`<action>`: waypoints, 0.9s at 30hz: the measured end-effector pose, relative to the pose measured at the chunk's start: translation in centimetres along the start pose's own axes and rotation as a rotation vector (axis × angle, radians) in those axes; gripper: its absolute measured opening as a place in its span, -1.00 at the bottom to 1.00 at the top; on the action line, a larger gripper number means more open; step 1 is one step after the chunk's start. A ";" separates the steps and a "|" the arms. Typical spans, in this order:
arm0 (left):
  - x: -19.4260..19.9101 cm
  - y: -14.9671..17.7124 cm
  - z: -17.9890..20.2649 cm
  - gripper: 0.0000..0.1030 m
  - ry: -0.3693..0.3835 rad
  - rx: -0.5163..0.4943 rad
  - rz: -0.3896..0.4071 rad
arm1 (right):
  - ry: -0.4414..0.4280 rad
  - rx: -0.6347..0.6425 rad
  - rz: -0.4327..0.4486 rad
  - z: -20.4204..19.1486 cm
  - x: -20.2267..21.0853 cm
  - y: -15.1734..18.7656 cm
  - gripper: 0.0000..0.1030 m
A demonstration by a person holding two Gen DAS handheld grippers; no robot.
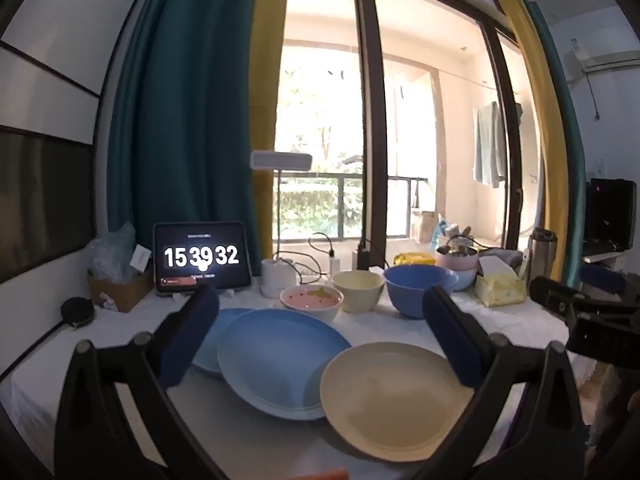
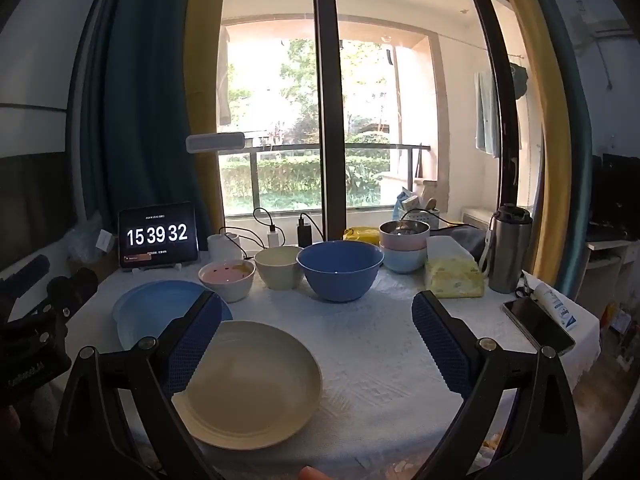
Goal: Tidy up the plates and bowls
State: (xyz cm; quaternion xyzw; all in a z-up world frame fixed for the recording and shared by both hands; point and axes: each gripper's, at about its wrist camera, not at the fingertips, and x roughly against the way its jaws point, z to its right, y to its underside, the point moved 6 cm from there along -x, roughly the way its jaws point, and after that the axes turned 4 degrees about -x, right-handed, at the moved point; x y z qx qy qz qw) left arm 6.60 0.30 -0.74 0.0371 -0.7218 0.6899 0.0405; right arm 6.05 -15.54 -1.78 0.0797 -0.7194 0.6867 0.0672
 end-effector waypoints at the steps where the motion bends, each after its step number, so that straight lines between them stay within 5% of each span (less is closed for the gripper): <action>1: 0.0 0.0 0.0 0.99 -0.005 0.003 0.001 | -0.001 -0.002 0.001 0.0 0.0 0.0 0.90; 27: -0.1 0.5 -0.6 0.99 -0.016 0.008 -0.013 | -0.002 -0.014 -0.009 0.0 -0.3 0.6 0.90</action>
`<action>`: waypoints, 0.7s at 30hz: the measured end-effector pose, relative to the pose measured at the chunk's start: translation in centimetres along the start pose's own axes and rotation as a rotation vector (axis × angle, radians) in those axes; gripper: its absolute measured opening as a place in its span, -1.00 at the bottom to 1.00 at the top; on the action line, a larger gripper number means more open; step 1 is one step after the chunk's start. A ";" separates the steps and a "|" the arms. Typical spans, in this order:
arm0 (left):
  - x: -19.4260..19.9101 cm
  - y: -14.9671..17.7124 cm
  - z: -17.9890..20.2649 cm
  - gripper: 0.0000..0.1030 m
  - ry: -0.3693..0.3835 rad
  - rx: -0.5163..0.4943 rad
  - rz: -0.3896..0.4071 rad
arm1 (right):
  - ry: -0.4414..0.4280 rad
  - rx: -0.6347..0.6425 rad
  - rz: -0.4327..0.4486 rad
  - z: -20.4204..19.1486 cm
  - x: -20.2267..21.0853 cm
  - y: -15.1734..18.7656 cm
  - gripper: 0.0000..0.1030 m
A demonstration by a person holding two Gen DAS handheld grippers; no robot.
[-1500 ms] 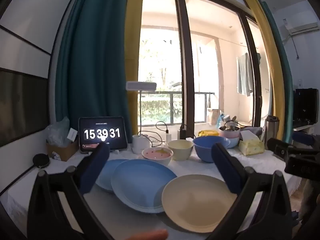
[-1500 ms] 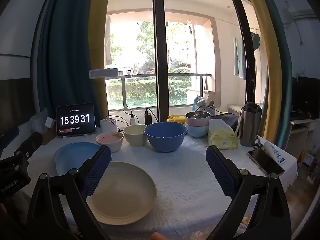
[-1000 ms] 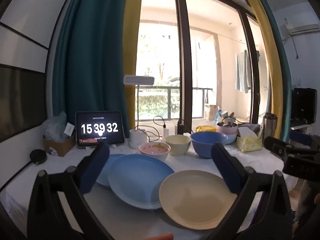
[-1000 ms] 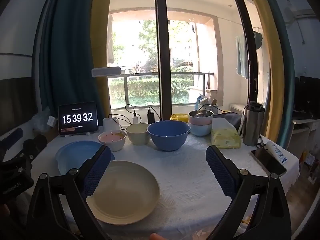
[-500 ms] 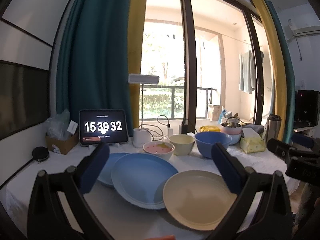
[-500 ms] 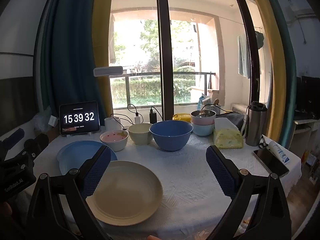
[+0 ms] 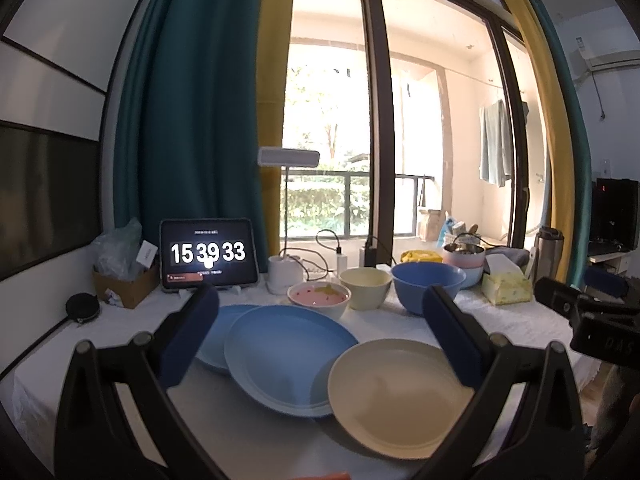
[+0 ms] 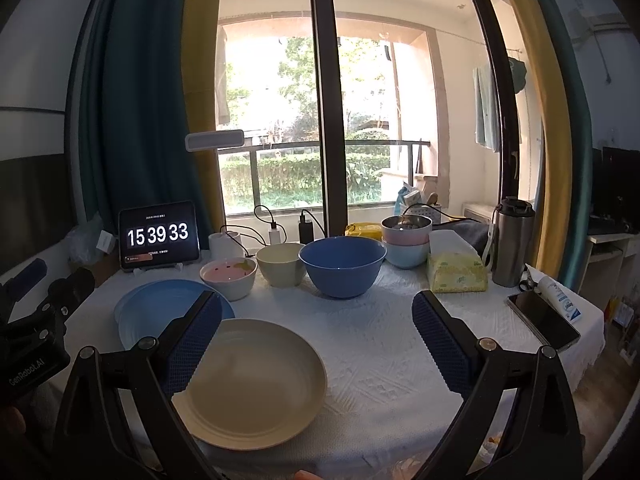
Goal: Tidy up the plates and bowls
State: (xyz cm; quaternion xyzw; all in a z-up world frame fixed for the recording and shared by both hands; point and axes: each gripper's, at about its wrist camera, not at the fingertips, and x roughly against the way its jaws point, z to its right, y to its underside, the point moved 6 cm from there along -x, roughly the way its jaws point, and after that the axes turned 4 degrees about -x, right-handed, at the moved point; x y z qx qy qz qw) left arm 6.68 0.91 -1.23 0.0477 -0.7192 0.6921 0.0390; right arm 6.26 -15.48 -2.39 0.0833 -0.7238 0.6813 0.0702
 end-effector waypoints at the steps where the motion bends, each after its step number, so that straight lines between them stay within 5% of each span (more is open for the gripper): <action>1: 0.0 0.0 0.0 0.99 -0.001 0.000 0.000 | 0.000 0.000 0.000 0.0 0.0 0.0 0.90; 21: 0.1 0.2 0.0 0.99 -0.002 0.000 -0.003 | 0.003 -0.005 -0.002 0.0 -0.3 0.3 0.90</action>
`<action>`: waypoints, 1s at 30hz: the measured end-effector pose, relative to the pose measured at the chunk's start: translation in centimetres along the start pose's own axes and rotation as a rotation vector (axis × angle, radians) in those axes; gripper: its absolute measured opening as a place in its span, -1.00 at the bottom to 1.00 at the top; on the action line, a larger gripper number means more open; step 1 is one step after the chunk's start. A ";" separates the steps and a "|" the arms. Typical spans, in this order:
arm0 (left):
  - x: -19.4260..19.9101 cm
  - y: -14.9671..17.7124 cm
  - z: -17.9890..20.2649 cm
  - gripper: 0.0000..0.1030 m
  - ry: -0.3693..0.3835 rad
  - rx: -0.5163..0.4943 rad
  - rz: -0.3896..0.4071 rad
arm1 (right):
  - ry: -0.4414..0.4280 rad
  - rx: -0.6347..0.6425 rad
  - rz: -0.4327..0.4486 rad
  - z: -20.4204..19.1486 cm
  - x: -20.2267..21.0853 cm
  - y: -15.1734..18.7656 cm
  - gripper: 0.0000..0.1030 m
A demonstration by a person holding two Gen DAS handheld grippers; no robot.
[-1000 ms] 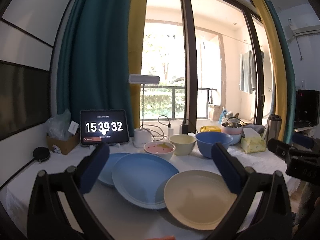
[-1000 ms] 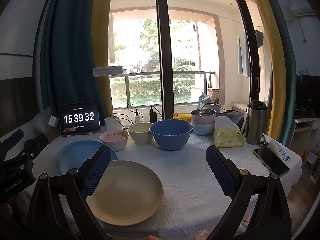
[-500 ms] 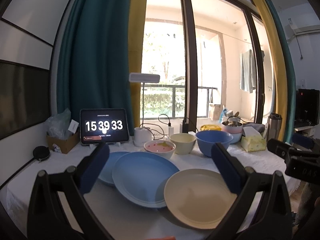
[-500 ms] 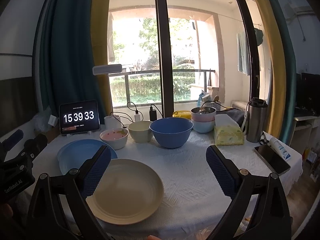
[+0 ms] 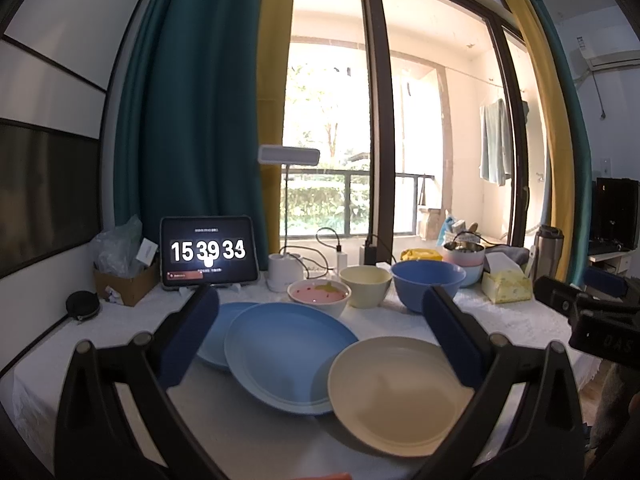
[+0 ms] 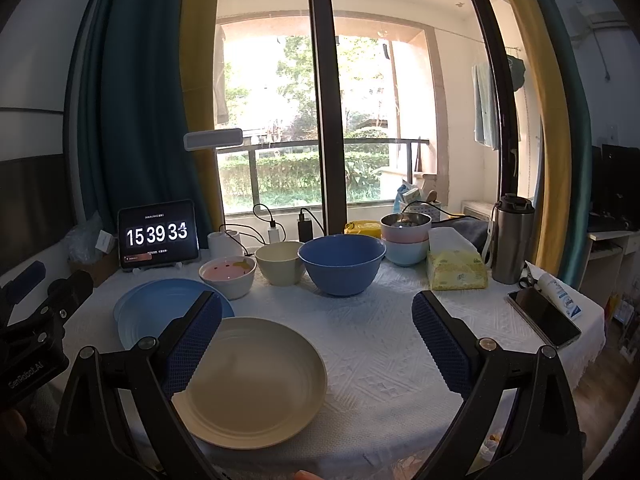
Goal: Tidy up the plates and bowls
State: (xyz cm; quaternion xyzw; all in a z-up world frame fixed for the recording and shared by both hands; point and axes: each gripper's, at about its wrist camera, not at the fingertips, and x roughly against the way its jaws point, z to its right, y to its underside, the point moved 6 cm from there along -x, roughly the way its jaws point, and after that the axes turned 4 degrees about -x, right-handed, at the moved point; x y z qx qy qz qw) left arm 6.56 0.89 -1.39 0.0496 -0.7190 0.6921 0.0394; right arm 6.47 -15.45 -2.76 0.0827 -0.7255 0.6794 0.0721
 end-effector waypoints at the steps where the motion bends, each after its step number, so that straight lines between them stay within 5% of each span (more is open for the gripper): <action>1: 0.0 0.0 0.0 0.99 0.000 0.001 0.000 | 0.000 0.000 0.001 0.0 0.0 0.0 0.90; 30: -0.3 1.0 0.7 0.99 0.005 -0.013 -0.019 | -0.002 -0.007 -0.014 0.5 -0.2 1.0 0.90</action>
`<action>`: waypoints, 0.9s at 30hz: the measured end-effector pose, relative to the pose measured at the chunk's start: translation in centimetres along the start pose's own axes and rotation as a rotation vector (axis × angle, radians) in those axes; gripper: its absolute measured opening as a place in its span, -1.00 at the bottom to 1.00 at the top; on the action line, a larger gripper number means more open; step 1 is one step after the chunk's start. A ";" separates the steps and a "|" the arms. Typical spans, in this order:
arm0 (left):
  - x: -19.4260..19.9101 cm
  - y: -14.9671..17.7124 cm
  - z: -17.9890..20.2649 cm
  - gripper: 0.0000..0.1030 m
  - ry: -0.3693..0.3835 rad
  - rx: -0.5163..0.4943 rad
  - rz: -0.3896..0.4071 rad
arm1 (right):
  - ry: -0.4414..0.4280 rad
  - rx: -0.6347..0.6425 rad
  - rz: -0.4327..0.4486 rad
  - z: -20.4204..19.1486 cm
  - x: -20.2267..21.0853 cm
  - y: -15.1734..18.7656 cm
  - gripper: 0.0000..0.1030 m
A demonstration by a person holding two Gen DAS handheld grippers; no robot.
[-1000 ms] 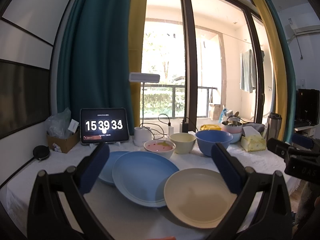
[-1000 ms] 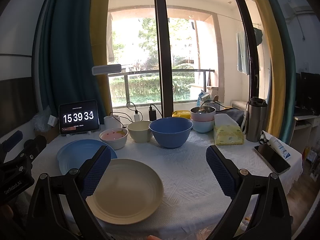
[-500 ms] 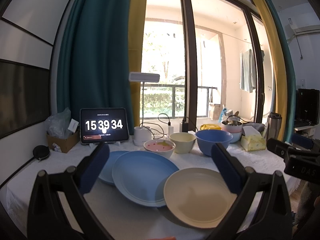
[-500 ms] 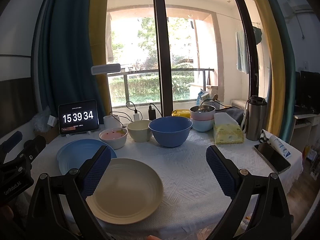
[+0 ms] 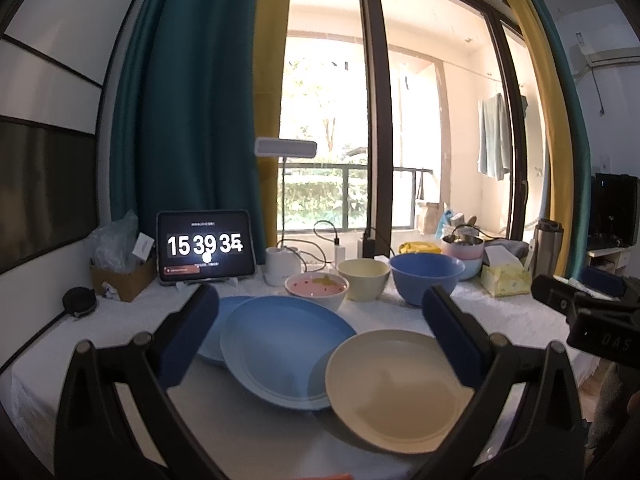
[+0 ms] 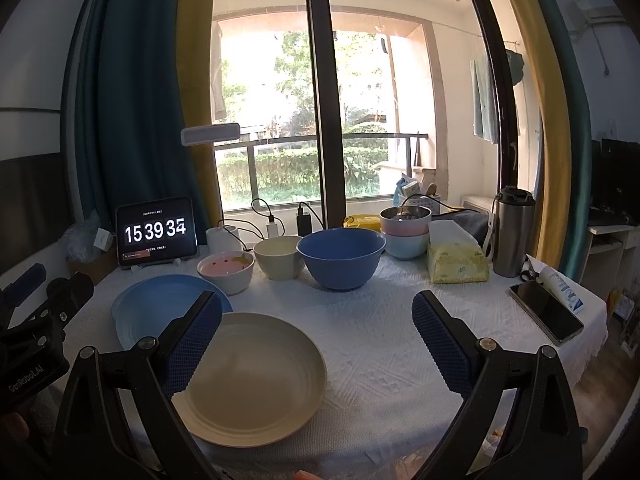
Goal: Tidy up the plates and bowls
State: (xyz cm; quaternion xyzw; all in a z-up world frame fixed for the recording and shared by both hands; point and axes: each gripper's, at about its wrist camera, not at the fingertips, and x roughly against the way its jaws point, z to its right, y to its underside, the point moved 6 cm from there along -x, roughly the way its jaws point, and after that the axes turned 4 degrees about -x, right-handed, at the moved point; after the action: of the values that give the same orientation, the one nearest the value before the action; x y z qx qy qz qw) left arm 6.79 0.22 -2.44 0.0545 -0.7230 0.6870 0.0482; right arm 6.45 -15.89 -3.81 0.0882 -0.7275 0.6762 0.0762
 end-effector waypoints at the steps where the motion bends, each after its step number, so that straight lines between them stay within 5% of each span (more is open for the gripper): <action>1: -0.2 0.0 0.0 0.99 0.001 -0.003 -0.005 | 0.001 0.001 -0.002 0.0 -0.1 -0.1 0.90; 14: -4.8 2.5 1.0 0.97 0.023 -0.062 -0.144 | 0.021 0.000 -0.034 1.7 -2.6 0.2 0.77; 23: -8.5 5.8 1.9 0.36 0.057 -0.091 -0.284 | -0.004 -0.034 -0.146 2.4 -5.6 3.1 0.42; 27: -9.6 7.0 2.3 0.15 0.062 -0.095 -0.328 | -0.016 -0.049 -0.194 2.5 -6.9 4.4 0.11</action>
State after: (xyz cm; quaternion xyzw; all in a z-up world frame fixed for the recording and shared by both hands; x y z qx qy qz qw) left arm 15.32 -1.57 -10.84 0.1480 -0.7343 0.6362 0.1846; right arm 12.14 -17.93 -9.86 0.1618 -0.7323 0.6469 0.1379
